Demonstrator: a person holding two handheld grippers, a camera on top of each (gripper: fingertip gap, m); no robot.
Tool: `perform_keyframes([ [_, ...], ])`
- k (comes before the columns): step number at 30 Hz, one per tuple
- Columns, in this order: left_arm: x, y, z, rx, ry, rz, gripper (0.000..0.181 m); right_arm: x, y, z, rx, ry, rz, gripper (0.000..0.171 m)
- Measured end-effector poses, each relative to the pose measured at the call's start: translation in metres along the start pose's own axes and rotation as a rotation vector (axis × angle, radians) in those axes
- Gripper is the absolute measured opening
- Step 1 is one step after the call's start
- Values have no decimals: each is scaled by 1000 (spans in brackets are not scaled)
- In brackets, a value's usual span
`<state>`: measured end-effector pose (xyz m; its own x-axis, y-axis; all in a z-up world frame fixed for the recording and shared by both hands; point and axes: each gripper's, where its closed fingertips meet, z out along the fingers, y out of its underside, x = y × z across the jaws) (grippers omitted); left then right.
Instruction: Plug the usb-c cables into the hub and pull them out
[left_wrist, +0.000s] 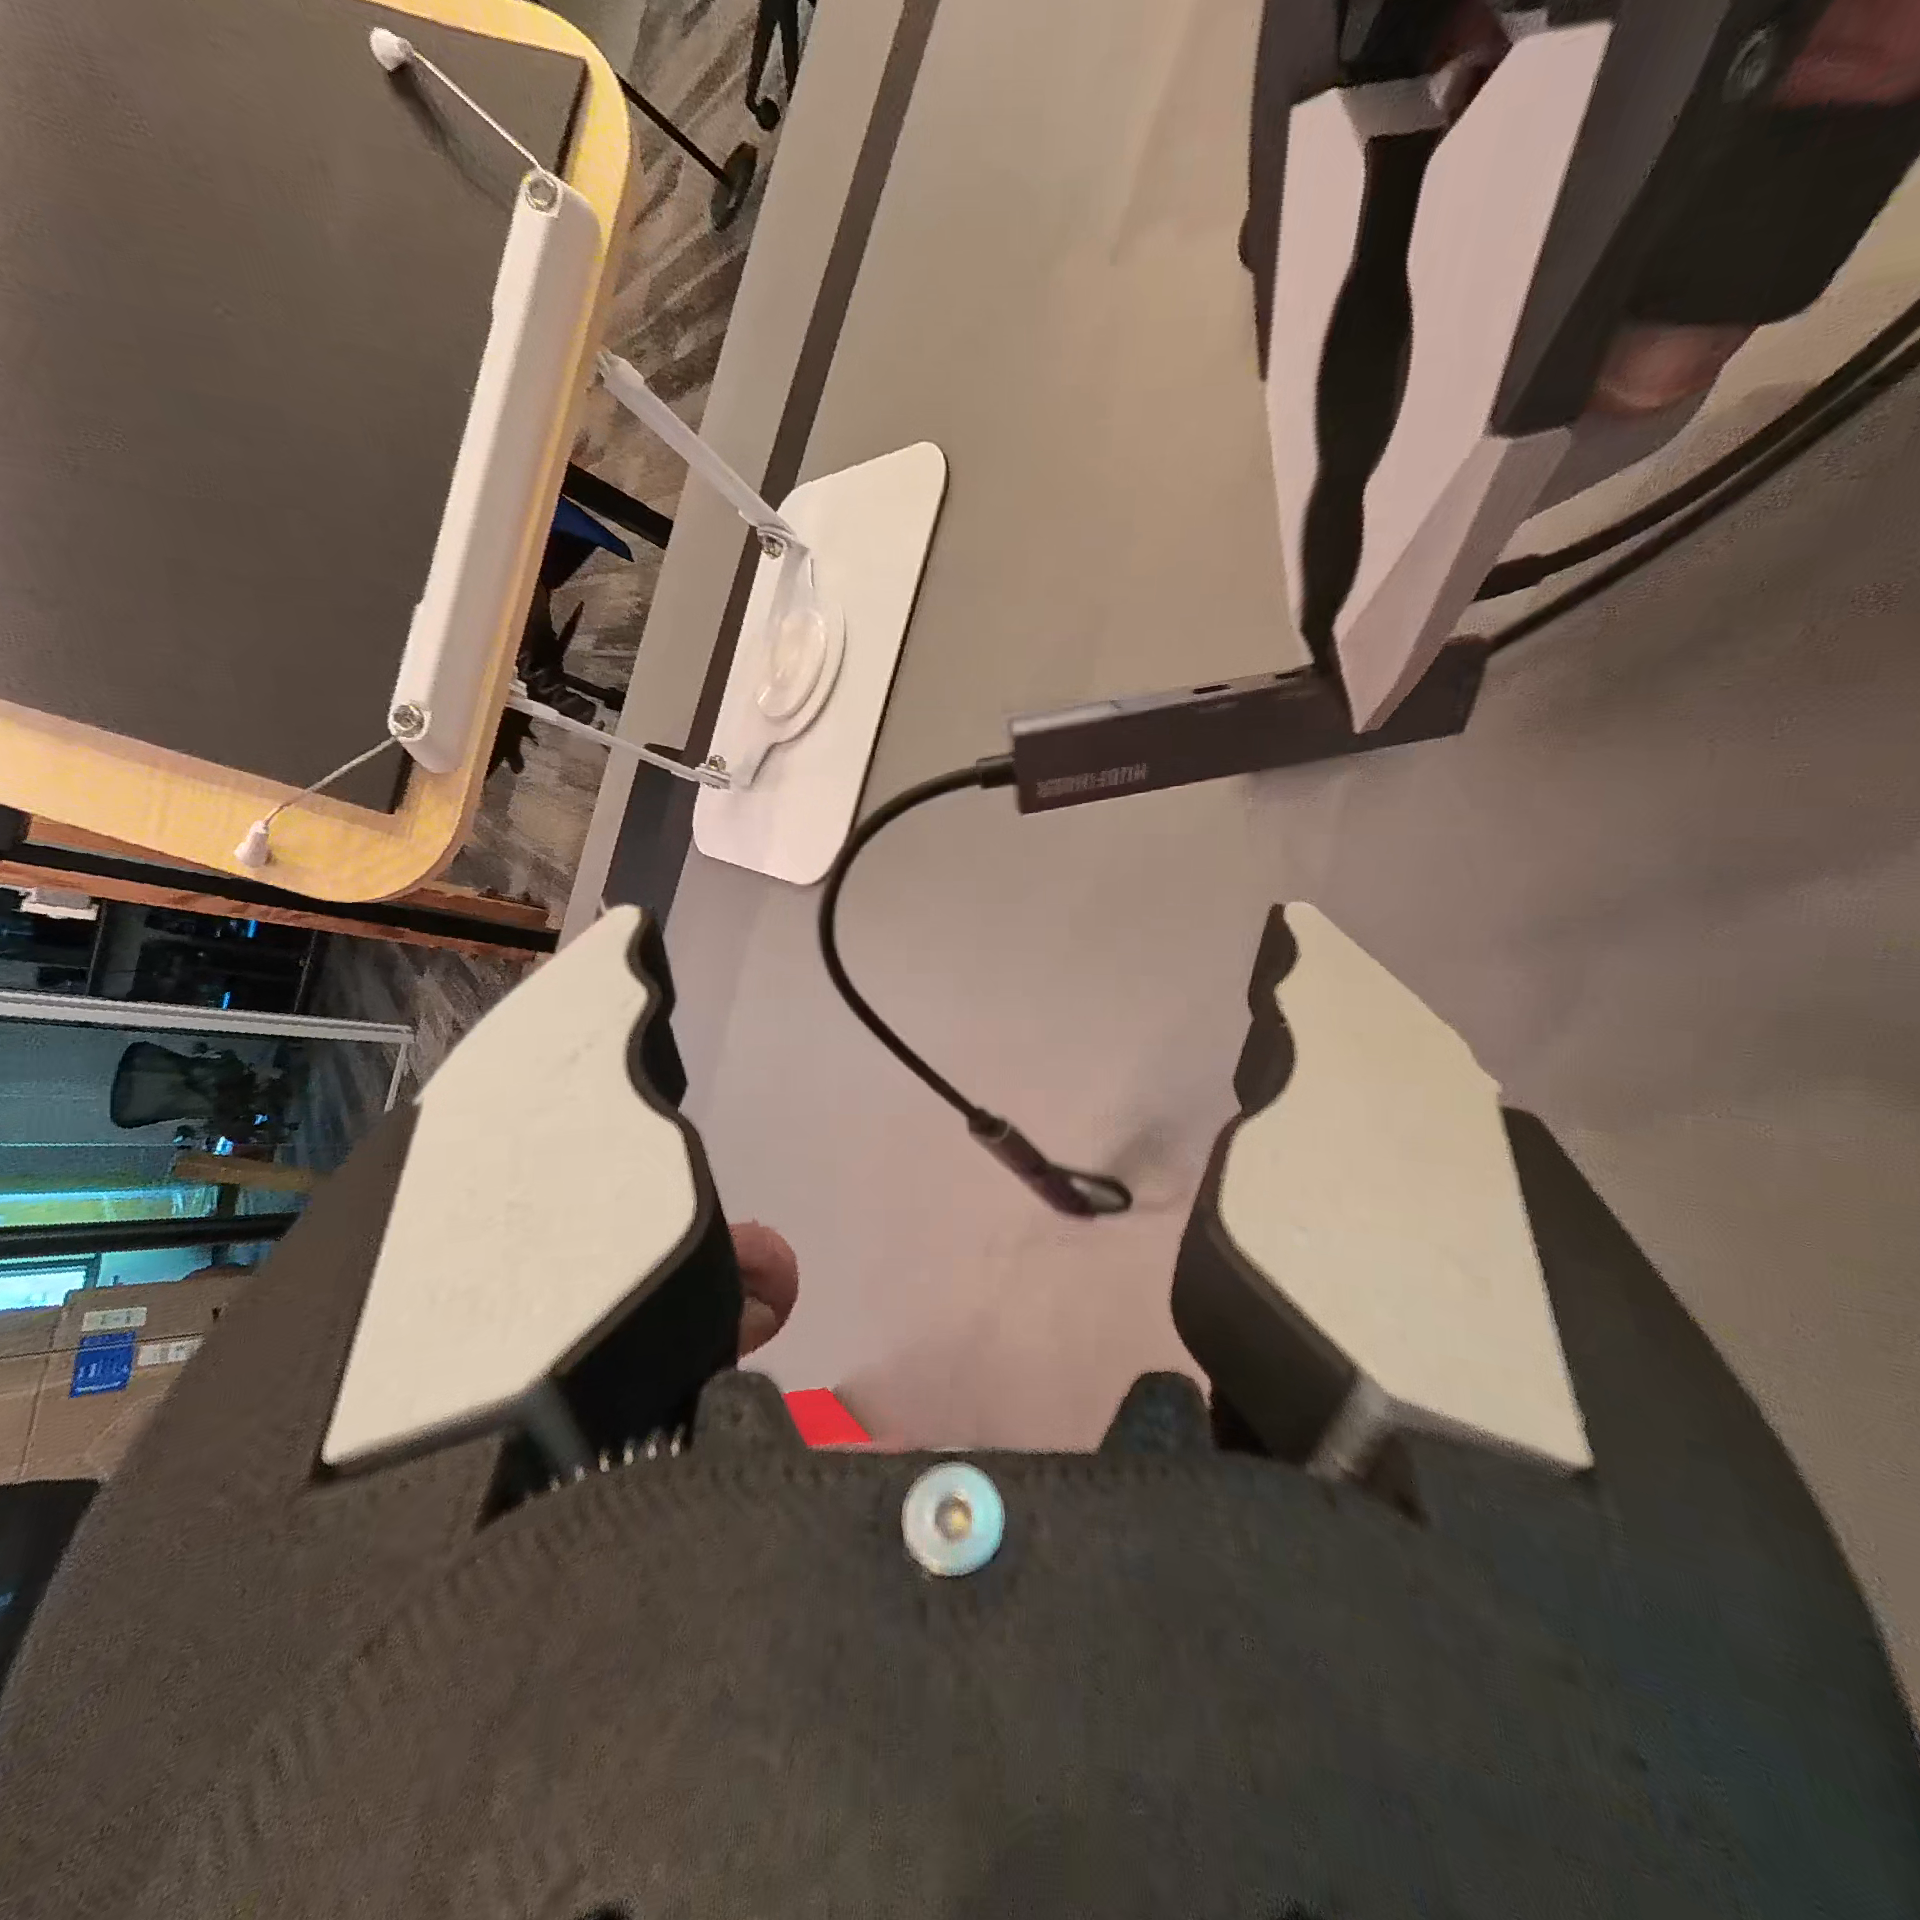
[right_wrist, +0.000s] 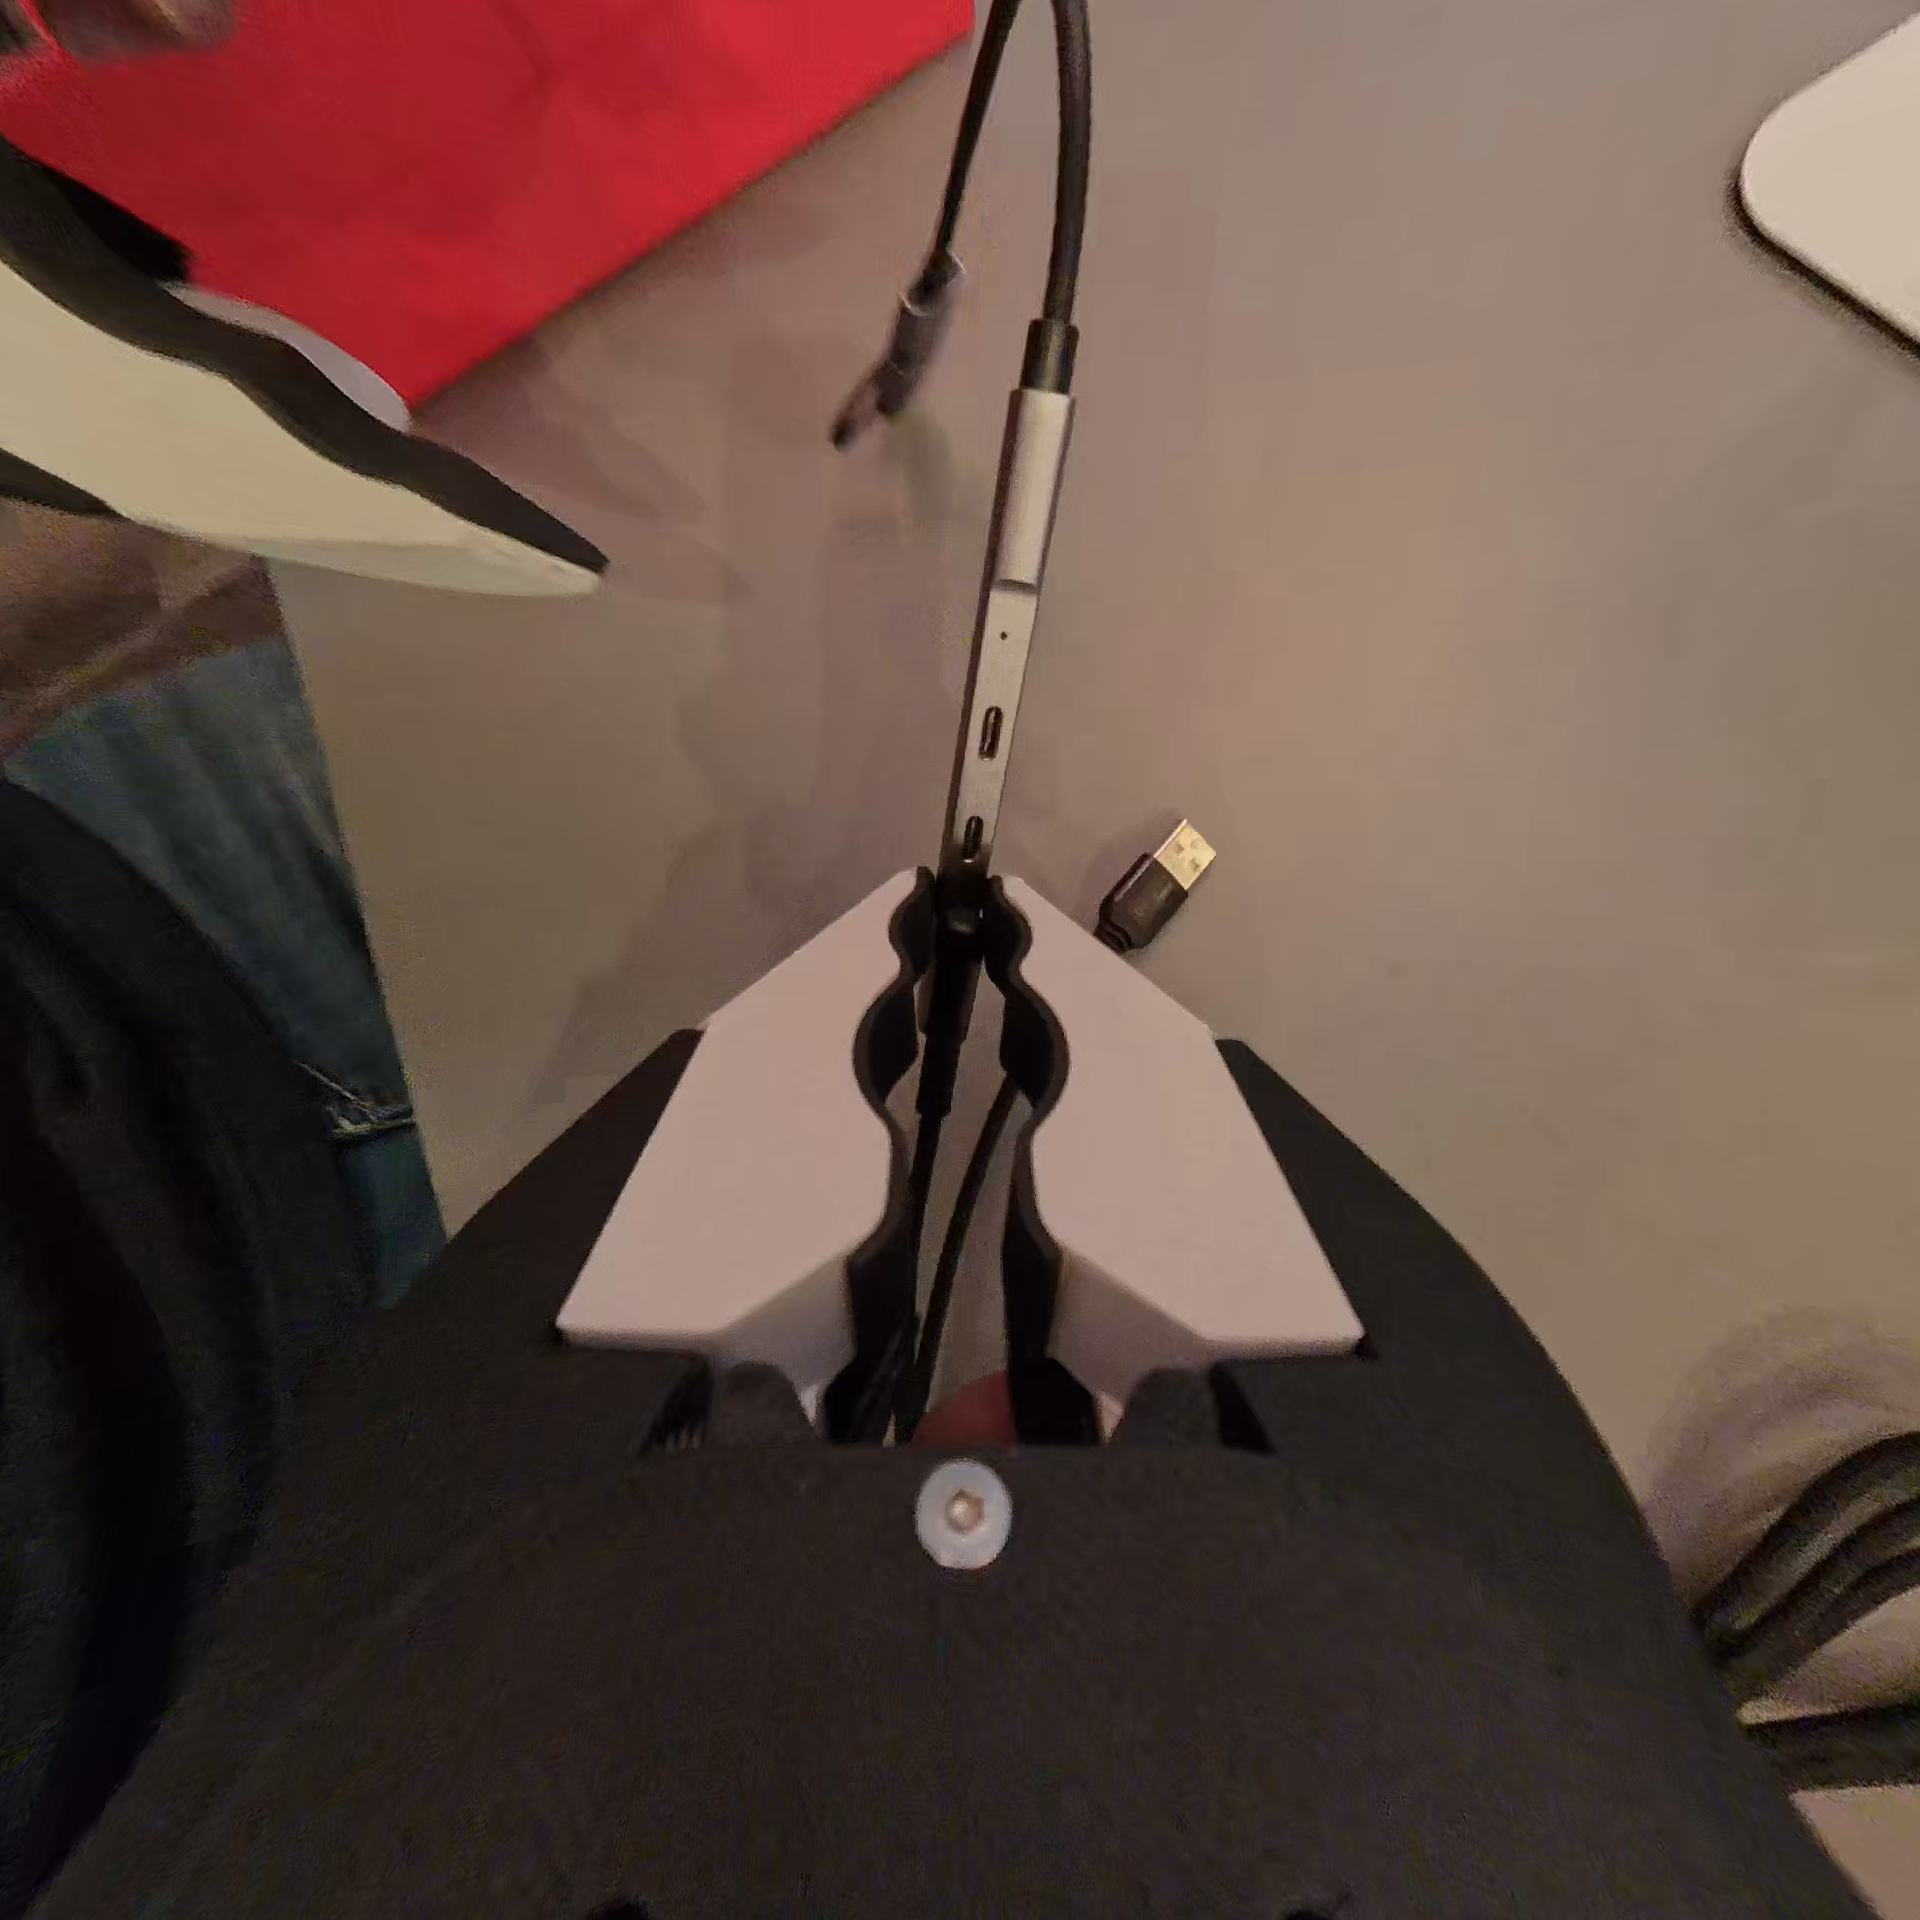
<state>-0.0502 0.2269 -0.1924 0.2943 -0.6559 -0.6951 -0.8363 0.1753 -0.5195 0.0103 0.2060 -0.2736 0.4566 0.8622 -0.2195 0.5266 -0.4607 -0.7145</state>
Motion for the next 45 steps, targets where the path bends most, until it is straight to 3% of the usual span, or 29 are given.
perform_keyframes([
  [8, 3, 5, 3, -11, 18, -11, 103, 30, 35, 5, -200, 267, -150, 27],
  [17, 0, 5, 0, -5, 15, -21, 102, 9, 51, -6, -278, 243, -149, 48],
  [19, 0, 4, 0, 0, 18, -28, 102, 10, 58, -3, -296, 249, -144, 42],
  [21, 0, 3, 1, 1, 20, -27, 101, 12, 60, 1, -279, 254, -130, 13],
  [22, 0, 3, 0, 1, 19, -24, 101, 13, 59, 3, -264, 262, -123, 7],
  [29, -5, 1, -4, 3, 1, -22, 100, 14, 48, 2, -143, 235, -77, 1],
  [37, -19, 0, -10, 17, -27, -49, 98, 19, 9, -34, 0, 233, -73, 2],
  [40, -23, 0, -13, 19, -36, -51, 98, 22, 8, -43, -14, 250, -93, 3],
  [45, -25, 1, -13, 20, -38, -58, 97, 27, 42, -32, -159, 286, -140, 12],
])
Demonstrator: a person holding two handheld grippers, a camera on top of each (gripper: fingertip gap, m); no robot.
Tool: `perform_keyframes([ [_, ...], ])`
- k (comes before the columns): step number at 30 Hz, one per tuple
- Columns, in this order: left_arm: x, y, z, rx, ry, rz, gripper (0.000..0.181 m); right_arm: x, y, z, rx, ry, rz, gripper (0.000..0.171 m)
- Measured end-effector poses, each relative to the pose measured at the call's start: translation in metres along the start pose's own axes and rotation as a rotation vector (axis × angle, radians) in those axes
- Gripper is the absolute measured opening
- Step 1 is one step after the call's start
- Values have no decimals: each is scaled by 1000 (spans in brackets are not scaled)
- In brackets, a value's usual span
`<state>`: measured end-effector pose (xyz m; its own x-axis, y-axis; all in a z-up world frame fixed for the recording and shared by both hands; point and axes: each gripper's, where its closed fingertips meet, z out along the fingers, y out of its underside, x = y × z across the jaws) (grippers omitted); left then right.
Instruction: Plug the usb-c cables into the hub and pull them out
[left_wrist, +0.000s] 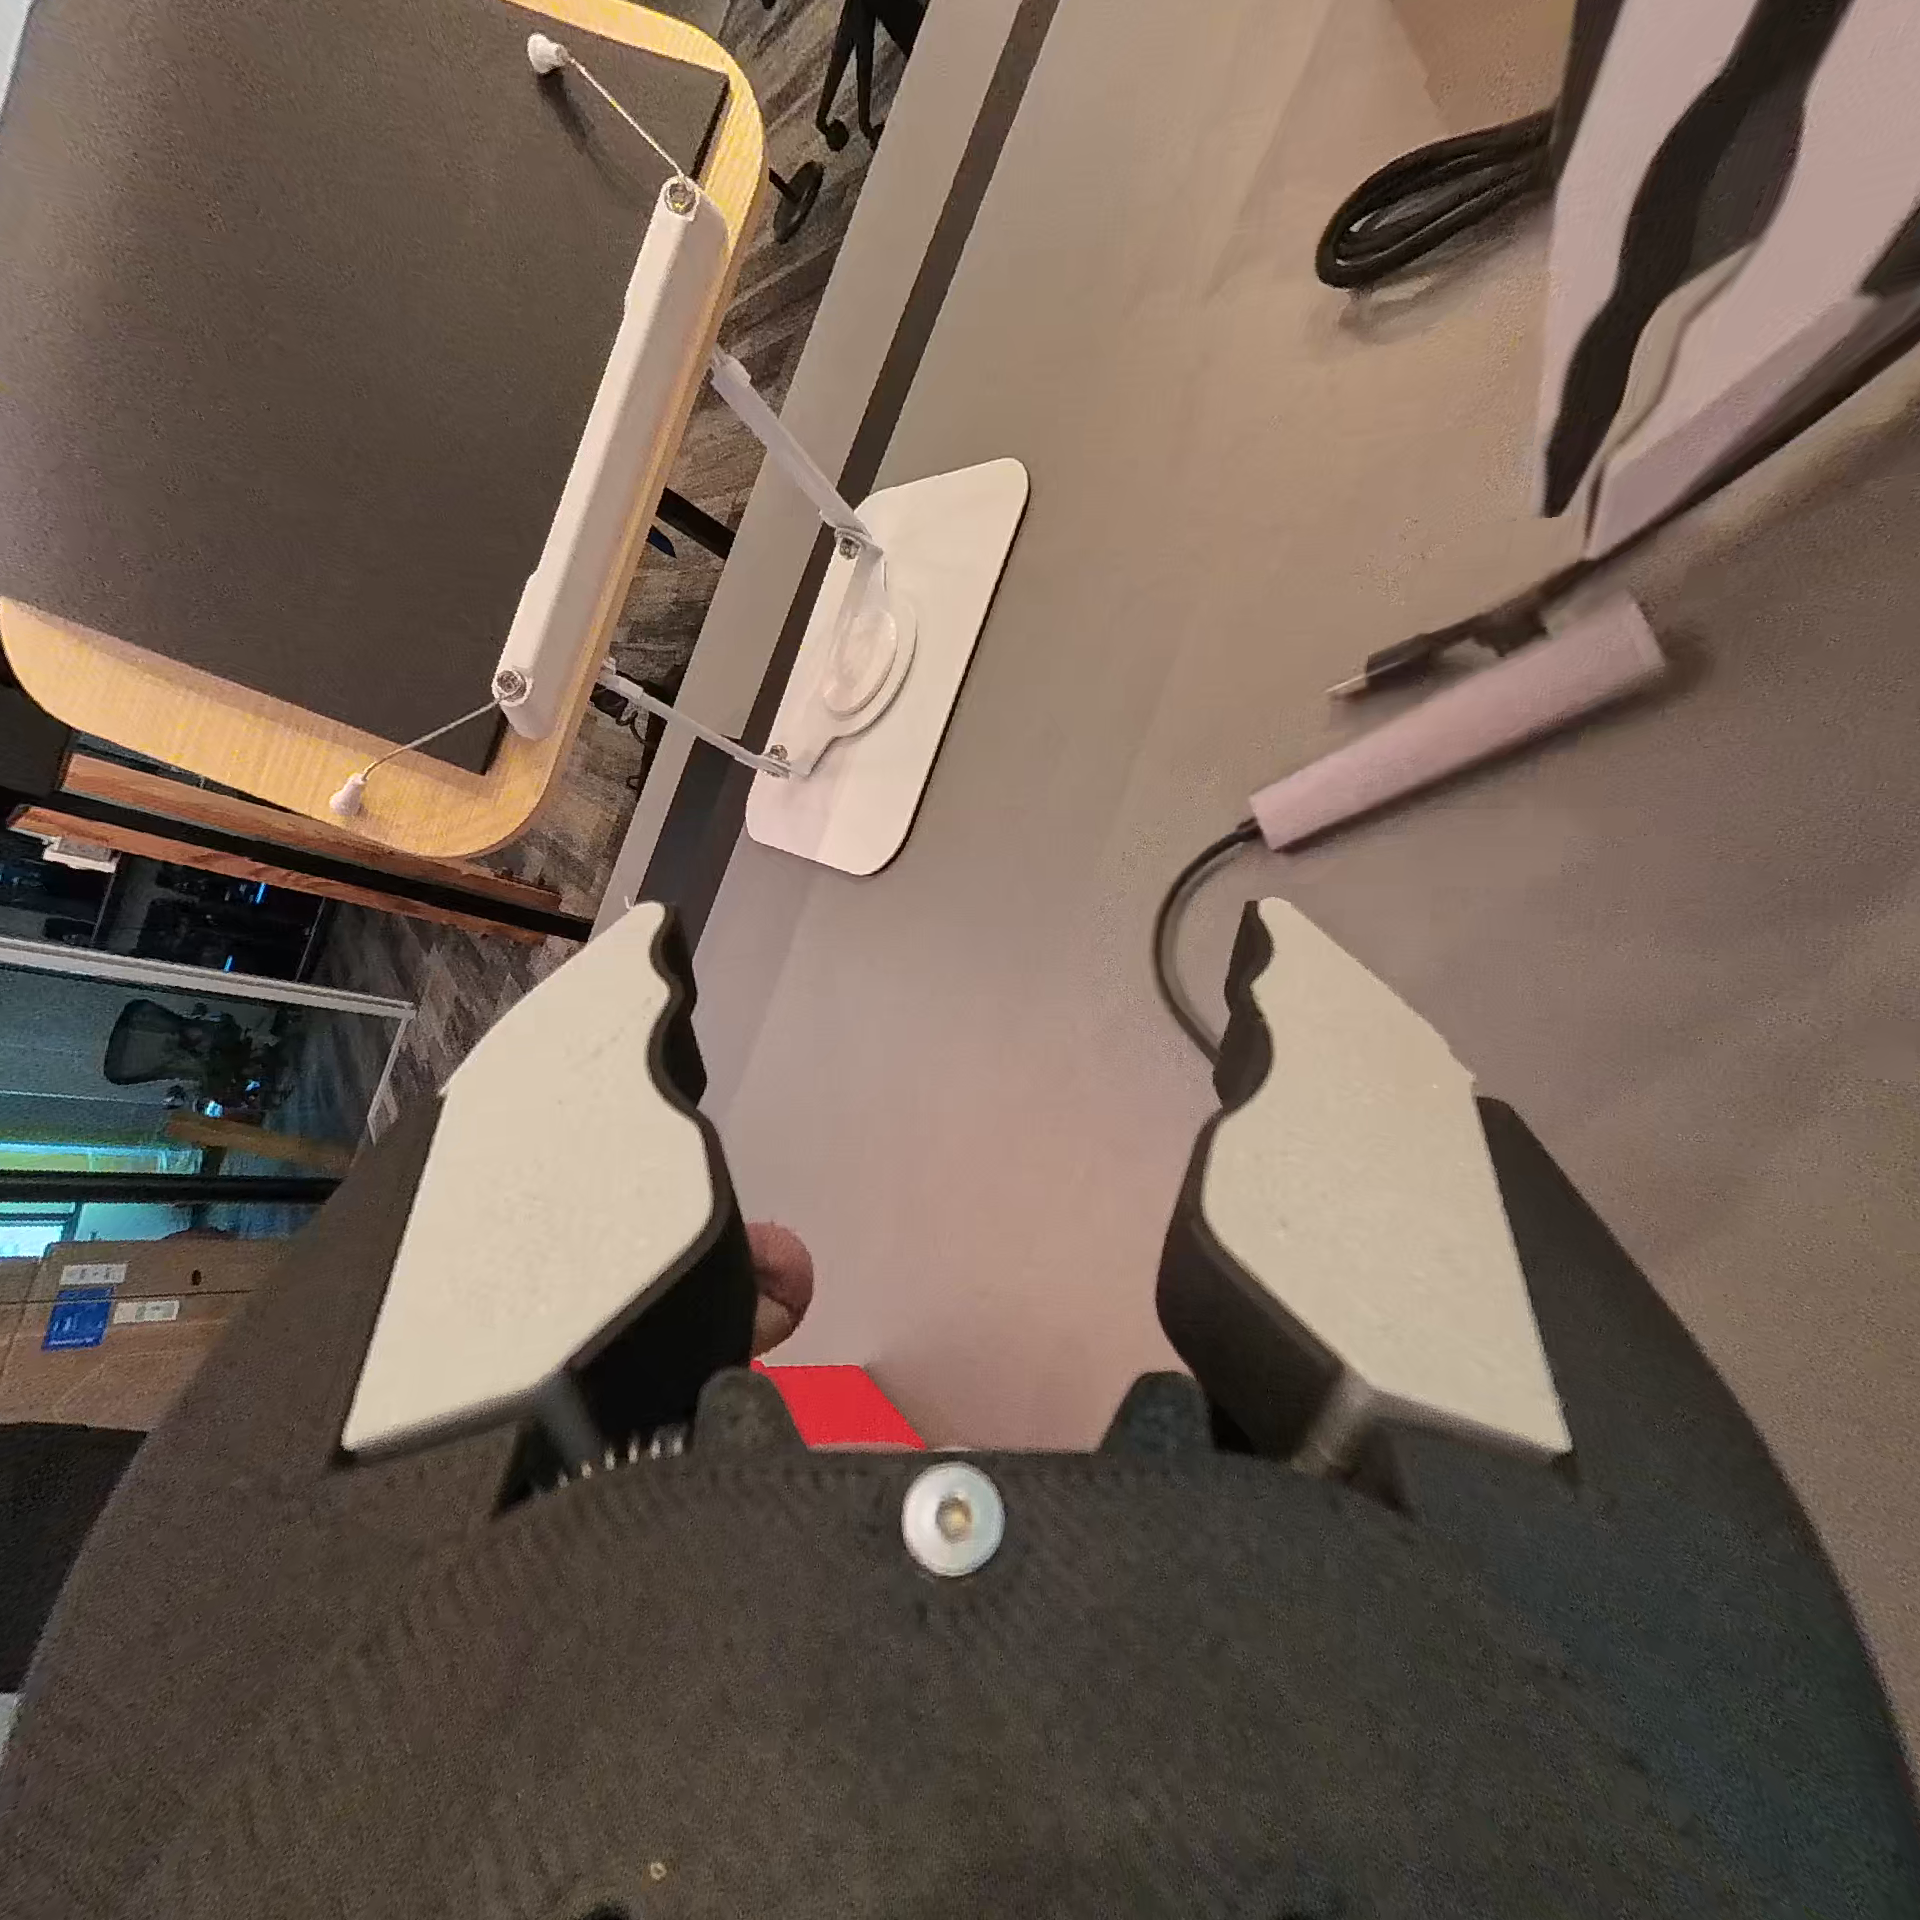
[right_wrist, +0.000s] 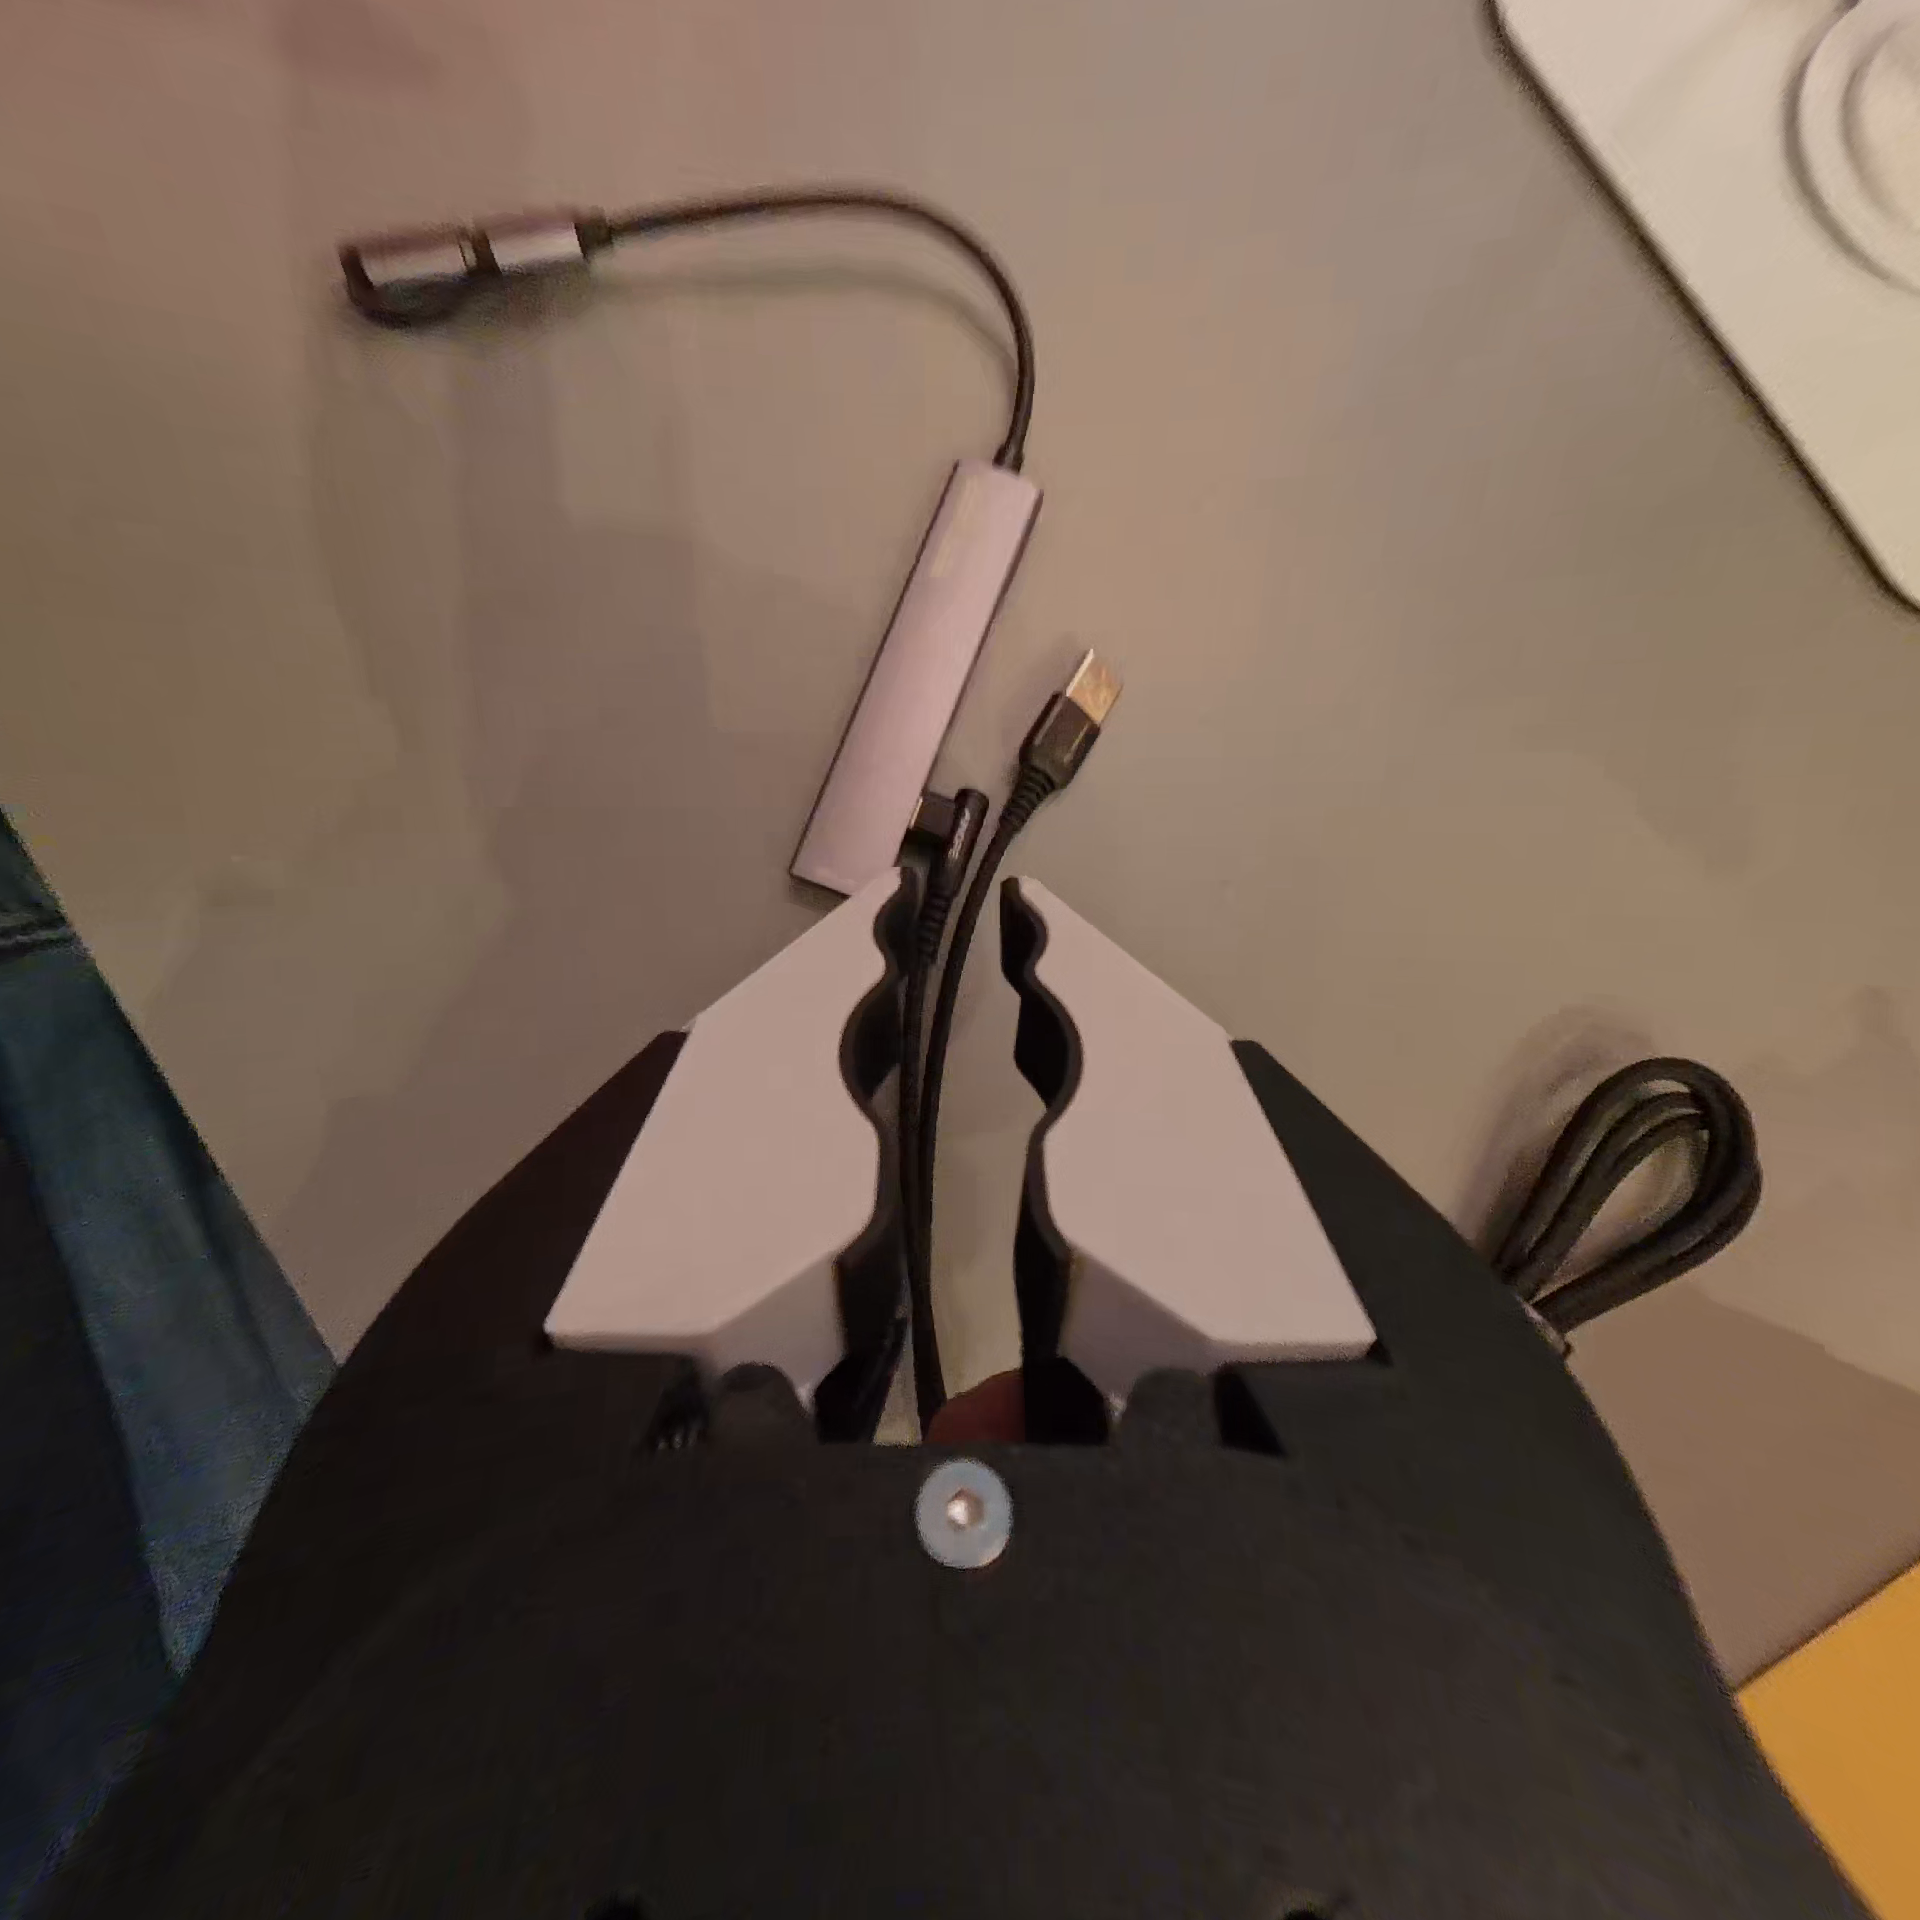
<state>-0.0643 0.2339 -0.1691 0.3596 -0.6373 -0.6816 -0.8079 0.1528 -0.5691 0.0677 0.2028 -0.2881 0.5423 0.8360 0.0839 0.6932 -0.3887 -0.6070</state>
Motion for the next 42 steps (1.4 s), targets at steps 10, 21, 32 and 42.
perform_keyframes([
  [10, 2, 1, 1, -4, 7, 0, 97, -4, 31, 18, -72, -7, 39, 6],
  [21, -5, -1, -4, 8, -9, -9, 96, 2, -8, -11, 136, -49, 106, 4],
  [32, -18, -4, -11, 28, -43, -26, 94, 46, -76, -111, 417, -26, 169, 2],
  [42, -13, -1, -8, 18, -31, -22, 93, 84, -110, -214, 613, 83, 178, 1],
])
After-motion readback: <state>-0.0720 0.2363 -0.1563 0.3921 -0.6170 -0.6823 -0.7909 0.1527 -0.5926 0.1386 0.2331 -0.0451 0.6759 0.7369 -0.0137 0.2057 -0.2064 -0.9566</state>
